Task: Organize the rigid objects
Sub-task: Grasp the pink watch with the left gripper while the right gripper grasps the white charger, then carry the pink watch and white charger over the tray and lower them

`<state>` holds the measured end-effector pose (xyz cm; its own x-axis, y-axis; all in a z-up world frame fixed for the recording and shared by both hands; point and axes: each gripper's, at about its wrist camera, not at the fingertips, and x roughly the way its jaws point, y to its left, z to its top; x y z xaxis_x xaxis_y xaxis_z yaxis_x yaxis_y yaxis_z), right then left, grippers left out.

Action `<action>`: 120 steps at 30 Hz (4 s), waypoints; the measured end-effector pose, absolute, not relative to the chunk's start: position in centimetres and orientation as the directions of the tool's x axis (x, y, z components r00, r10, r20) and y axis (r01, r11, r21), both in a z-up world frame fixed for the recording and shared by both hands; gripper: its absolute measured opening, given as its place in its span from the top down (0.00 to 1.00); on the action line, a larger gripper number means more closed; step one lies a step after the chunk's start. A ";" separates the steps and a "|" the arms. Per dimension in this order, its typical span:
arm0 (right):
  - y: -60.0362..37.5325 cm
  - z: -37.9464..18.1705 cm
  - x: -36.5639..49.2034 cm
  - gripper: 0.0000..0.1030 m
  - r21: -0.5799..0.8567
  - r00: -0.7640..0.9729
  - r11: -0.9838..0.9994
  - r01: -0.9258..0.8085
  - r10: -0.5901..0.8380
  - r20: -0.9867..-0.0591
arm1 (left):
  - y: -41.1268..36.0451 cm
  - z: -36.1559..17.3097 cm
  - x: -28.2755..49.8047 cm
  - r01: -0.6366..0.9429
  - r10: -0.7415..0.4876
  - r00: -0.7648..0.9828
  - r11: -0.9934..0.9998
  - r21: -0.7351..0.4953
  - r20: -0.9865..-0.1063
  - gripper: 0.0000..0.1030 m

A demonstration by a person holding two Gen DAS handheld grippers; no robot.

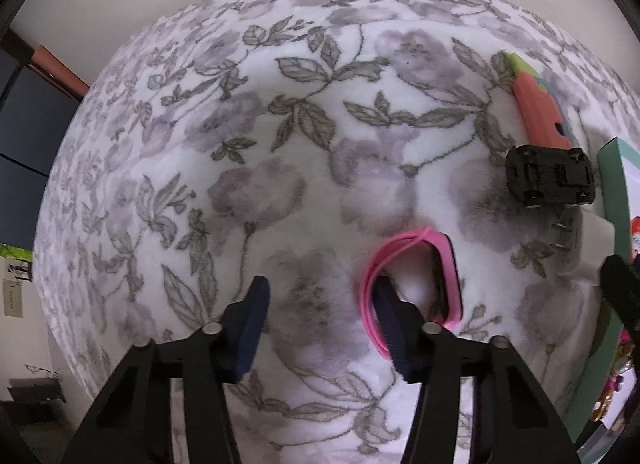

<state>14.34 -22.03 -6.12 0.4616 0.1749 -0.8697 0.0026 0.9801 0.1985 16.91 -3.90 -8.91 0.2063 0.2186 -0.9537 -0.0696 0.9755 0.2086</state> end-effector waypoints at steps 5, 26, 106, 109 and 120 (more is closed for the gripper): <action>-21.5 -6.9 14.6 0.40 0.190 0.447 0.982 -0.007 0.173 -0.878 | -4.1 -8.9 16.9 -0.059 0.210 0.207 0.978 0.202 -0.956 0.57; -20.2 -9.2 16.1 0.46 0.164 0.445 0.986 0.006 0.145 -0.884 | -4.9 -9.1 17.2 -0.023 0.207 0.228 0.978 0.207 -0.951 0.70; -33.5 -1.0 12.8 0.42 0.181 0.553 0.963 0.199 0.042 -0.832 | -13.2 2.2 15.4 0.130 -0.087 0.477 0.991 -0.028 -0.875 0.93; -34.6 -1.0 12.5 0.41 0.185 0.553 0.959 0.216 0.035 -0.832 | -14.6 2.1 15.1 0.161 -0.114 0.471 0.986 -0.041 -0.875 0.93; -37.9 -2.0 11.6 0.41 0.186 0.531 0.941 0.282 0.008 -0.847 | -20.4 0.9 13.3 0.295 -0.175 0.430 0.954 -0.046 -0.886 0.93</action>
<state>11.56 -37.89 -2.01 0.5310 0.0081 -0.8473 0.2817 0.9414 0.1856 13.31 -20.45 0.88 0.4297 -0.1753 -0.8858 0.2948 0.9545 -0.0459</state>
